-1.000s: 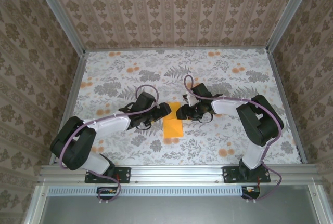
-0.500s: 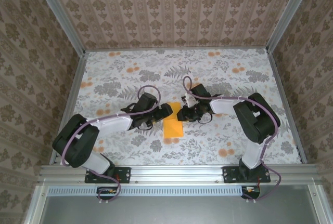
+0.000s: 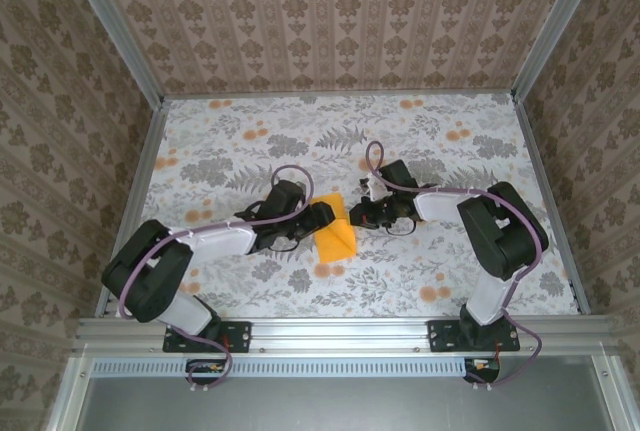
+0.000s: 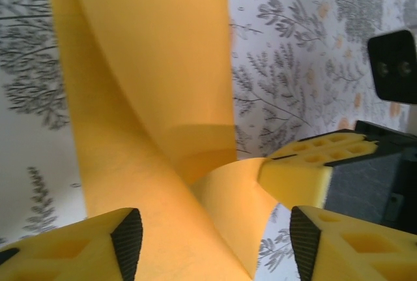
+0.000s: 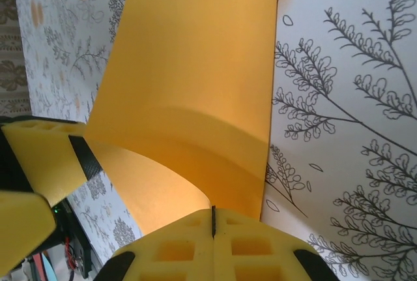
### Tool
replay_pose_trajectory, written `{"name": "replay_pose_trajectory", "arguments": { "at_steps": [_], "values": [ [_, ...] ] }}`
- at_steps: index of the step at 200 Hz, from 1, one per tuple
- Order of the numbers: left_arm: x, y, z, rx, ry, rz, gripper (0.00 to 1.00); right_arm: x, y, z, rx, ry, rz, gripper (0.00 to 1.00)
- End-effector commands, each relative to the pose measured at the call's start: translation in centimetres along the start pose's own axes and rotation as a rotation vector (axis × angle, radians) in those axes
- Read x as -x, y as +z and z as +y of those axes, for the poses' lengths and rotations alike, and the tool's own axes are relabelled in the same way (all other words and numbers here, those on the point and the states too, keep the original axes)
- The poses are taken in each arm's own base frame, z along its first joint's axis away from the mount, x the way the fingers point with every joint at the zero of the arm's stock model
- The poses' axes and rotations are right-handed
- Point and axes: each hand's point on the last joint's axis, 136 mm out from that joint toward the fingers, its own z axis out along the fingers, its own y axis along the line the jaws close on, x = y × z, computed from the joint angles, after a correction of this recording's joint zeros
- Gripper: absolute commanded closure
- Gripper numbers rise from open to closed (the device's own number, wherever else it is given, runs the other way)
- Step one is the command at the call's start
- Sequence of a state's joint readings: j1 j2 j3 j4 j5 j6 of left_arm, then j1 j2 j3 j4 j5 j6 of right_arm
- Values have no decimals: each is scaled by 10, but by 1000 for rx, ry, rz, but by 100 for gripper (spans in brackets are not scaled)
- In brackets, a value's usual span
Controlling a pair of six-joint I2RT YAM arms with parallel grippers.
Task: Fold a paper plane with a square sheet of paper (pick it up from the middle)
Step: Turn over the paper at the center of the table.
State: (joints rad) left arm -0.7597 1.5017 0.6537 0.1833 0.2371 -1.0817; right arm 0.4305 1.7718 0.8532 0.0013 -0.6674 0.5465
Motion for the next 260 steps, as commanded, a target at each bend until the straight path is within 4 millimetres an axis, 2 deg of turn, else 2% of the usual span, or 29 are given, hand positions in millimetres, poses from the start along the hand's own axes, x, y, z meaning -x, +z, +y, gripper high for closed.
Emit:
{"name": "replay_pose_trajectory", "arguments": {
  "at_steps": [1,52,75,99,109,142,165,187,211,260],
  "values": [
    [-6,8,-10,-49,8,26,41,0,-4,8,40,1,-8,95],
    [-10,22,-12,-57,2,54,49,0,-6,5,39,16,-9,94],
    [-10,26,-15,-71,4,57,57,0,-7,6,44,21,-9,91],
    [-9,28,-17,-81,14,52,67,2,-13,7,51,31,-34,78],
    [-7,28,-18,-82,20,47,71,5,-18,6,49,35,-58,69],
    [-5,26,-15,-56,47,33,85,14,-41,-5,-6,55,-164,46],
    [0,20,-20,-44,88,20,91,20,-59,-12,-61,44,-252,32],
    [7,5,-23,36,166,21,93,24,-76,-19,-130,27,-327,19],
    [20,-26,-24,193,284,16,93,24,-88,-28,-184,24,-385,1],
    [64,-104,-2,718,512,15,92,27,-108,-36,-238,27,-474,0]
  ]
}}
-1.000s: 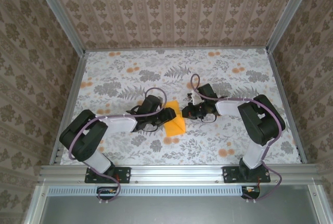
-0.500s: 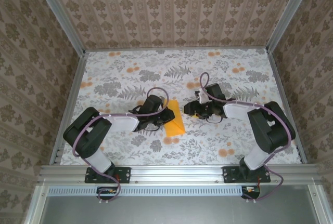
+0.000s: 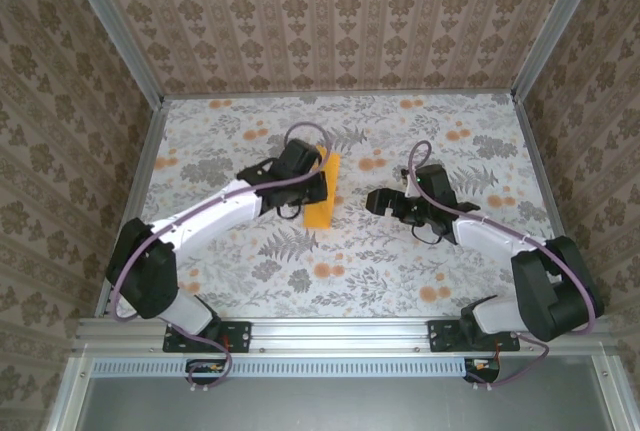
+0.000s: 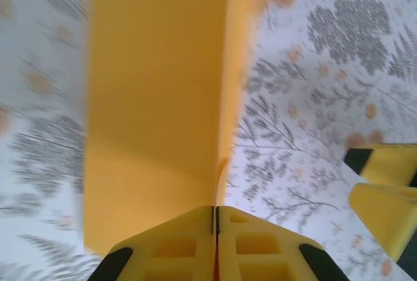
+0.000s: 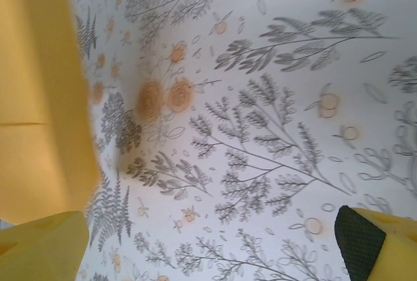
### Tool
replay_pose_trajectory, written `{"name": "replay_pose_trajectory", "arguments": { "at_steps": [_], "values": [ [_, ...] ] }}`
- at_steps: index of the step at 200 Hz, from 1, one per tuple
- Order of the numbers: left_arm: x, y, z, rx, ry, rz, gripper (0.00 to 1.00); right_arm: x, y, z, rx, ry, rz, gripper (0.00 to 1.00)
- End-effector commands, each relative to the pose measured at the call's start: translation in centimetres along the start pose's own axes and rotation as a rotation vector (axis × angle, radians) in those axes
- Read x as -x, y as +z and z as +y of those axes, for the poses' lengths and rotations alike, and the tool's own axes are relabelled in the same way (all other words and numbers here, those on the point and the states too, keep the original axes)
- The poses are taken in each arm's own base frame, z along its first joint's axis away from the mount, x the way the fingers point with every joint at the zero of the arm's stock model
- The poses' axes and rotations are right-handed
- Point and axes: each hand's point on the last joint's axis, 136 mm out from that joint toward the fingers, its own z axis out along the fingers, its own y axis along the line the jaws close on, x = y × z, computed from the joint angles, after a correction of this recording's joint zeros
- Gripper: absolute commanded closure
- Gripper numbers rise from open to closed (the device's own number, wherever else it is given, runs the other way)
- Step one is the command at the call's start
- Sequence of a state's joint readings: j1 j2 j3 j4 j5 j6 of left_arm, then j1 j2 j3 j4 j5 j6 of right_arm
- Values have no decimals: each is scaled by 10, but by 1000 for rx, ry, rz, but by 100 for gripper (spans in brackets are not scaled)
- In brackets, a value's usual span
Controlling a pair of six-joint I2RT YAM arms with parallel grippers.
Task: Fold a paper plane with a square sheet of paper (pick it up from the middle)
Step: Turn over the paper at the center of the table.
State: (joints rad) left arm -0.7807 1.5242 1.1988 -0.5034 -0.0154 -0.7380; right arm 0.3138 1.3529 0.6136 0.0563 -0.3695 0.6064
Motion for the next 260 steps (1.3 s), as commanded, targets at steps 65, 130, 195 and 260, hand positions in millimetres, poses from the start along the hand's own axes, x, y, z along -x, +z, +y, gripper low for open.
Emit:
{"name": "replay_pose_trajectory", "arguments": {
  "at_steps": [65,130,195,260],
  "values": [
    [22,-38,100,913,420,107,92,12,-13,-33,-158,68,-103,0],
    [-4,50,85,896,553,195,92,18,-27,-69,-283,179,-150,0],
    [-34,92,69,714,519,267,87,20,-38,-75,-307,189,-171,0],
    [-51,107,52,577,459,312,68,19,-38,-74,-287,215,-156,0]
  ]
}}
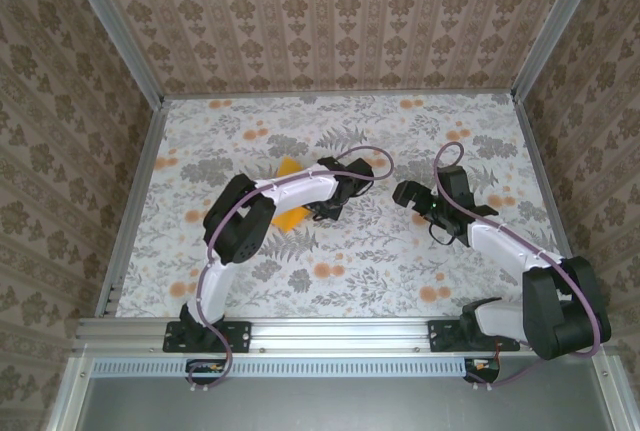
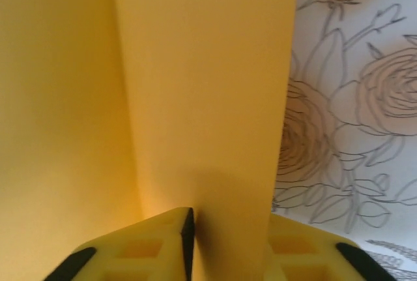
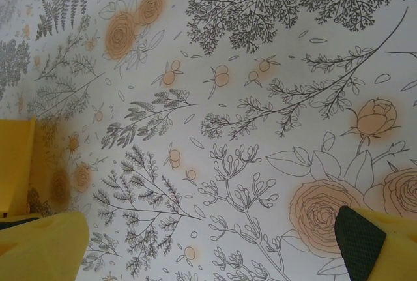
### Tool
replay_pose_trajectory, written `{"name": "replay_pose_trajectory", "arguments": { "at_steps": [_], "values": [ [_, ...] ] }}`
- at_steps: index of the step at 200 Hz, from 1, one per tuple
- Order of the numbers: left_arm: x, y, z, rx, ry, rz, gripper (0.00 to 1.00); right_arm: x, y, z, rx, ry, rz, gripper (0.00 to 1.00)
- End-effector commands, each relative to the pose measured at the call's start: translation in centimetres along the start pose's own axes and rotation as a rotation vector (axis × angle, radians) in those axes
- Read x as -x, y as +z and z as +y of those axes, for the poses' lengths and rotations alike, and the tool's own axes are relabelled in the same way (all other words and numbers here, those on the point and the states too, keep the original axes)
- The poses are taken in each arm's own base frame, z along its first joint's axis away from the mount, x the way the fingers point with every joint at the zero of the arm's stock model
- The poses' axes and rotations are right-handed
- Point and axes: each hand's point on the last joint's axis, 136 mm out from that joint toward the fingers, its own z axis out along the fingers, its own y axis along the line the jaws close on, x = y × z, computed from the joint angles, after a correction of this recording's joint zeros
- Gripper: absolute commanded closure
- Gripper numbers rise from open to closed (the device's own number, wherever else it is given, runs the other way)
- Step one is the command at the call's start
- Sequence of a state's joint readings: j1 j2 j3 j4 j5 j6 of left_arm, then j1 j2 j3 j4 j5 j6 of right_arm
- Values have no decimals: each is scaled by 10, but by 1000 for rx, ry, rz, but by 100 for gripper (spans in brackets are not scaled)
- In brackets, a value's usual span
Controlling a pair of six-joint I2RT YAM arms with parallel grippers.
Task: Fold a paper plane with a square sheet of paper (pick it up from the middle)
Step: Turn over the paper at the center of the table, then move the paper to the center of the table.
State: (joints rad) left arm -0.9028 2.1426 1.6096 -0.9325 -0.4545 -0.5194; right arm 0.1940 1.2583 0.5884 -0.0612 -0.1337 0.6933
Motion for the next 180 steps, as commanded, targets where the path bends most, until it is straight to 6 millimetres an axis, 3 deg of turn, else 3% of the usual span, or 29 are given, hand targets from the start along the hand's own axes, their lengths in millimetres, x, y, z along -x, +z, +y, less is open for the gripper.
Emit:
{"name": "replay_pose_trajectory", "arguments": {
  "at_steps": [1,29,68,101,129,157,180],
  "values": [
    [-2,-4,-14,-82,1,9,67,-7,-1,-8,-20,29,20,0],
    [6,-28,-26,-217,-6,-35,58,-8,0,-7,-17,31,32,0],
    [23,-83,-43,-481,-41,-136,43,-10,2,1,22,11,54,0],
    [36,-123,-22,-632,-144,-255,25,-17,8,17,101,-10,112,1],
    [31,-116,24,-607,-290,-292,13,-29,13,43,184,-65,161,2],
    [10,-92,57,-583,-429,-280,4,-48,12,88,240,-156,202,2],
    [-13,-67,85,-554,-563,-232,0,-72,25,125,247,-232,277,7]
  ]
}}
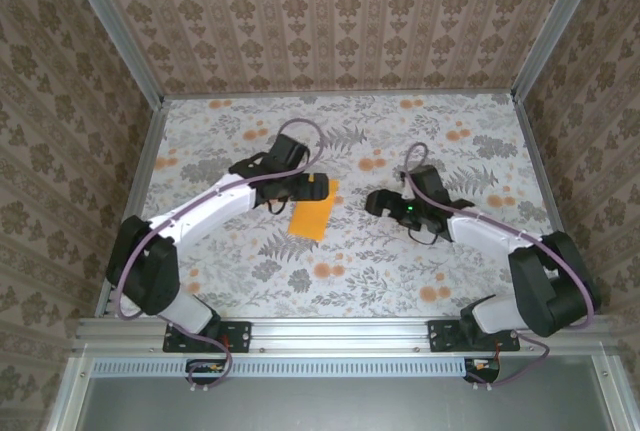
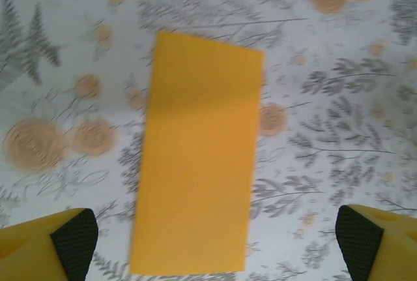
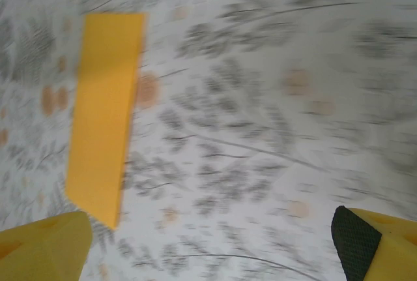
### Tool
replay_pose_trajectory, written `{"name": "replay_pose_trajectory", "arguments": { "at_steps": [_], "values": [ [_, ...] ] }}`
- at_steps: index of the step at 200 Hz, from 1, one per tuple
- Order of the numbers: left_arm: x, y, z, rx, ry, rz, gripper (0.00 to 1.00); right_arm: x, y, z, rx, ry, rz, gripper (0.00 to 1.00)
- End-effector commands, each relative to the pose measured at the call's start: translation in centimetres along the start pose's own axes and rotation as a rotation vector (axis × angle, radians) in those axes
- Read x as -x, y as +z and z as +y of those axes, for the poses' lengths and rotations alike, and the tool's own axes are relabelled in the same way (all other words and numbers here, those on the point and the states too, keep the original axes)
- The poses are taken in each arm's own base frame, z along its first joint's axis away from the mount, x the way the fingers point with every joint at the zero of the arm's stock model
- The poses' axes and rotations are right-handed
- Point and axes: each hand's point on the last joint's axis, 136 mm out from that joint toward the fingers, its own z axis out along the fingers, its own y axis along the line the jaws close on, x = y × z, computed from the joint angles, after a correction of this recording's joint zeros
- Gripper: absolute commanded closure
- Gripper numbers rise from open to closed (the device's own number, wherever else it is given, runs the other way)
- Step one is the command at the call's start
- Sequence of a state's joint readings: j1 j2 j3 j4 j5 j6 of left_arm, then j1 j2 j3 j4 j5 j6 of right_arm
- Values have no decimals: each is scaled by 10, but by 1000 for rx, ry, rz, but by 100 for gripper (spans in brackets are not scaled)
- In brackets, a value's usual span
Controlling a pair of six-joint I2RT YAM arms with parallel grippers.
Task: Fold a paper plane with a square sheet of paper (pick it up from the middle)
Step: Move the paper to the center of the table.
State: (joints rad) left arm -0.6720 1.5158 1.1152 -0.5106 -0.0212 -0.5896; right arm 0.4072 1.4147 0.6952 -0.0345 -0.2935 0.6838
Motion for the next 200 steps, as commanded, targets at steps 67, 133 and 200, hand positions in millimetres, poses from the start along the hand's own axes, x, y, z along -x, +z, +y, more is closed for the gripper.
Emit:
{"name": "replay_pose_trajectory", "arguments": {
  "at_steps": [67,133,200],
  "values": [
    [-39,-25,122,104,-447,-54,0,-33,93,135,69,-208,224,42],
    [-49,-34,138,91,-497,-72,0,-62,142,132,-3,-260,374,45],
    [-44,-23,121,11,-471,-32,2,-103,121,70,-157,-394,570,44]
  ]
}}
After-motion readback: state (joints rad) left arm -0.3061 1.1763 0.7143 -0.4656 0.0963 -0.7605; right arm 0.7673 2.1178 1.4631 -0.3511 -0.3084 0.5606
